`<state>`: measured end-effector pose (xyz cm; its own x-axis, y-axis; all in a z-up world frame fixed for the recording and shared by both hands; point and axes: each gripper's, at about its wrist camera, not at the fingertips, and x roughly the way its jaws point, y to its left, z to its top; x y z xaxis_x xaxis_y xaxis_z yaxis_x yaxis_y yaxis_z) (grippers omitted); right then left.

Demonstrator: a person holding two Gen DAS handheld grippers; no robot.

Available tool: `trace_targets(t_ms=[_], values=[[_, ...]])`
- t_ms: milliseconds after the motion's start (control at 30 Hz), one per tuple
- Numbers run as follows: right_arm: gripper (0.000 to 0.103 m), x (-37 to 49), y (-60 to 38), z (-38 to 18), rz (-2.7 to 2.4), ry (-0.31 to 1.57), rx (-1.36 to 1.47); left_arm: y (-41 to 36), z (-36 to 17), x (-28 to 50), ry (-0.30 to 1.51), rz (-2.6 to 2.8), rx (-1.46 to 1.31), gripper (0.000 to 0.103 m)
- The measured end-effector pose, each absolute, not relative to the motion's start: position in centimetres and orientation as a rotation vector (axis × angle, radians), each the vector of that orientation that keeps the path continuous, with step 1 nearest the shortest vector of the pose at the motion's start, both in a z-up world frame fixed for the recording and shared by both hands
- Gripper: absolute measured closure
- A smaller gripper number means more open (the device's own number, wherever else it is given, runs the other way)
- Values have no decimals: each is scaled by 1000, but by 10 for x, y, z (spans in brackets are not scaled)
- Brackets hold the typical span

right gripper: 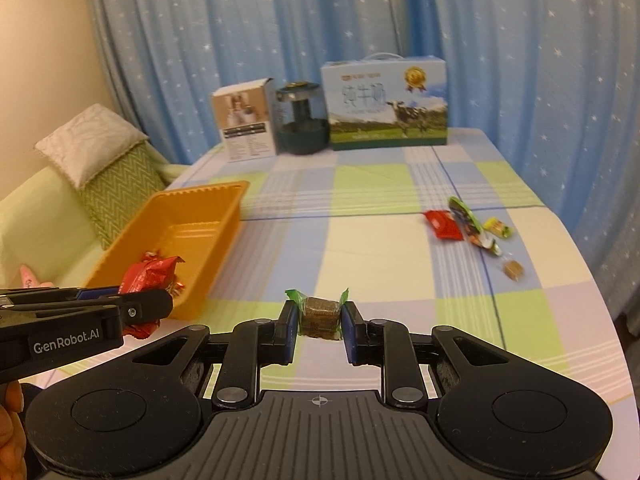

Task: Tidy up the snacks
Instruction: 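Carry both candies over the orange tray with both tools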

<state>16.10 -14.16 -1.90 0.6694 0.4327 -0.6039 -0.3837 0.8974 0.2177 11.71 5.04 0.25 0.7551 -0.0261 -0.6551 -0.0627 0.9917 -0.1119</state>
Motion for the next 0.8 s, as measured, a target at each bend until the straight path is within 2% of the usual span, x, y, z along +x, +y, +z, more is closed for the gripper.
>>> trace_targets(t_ms=[800], values=[[79, 156, -49, 3, 626, 662, -8, 137, 21, 83, 687, 165, -170, 79]])
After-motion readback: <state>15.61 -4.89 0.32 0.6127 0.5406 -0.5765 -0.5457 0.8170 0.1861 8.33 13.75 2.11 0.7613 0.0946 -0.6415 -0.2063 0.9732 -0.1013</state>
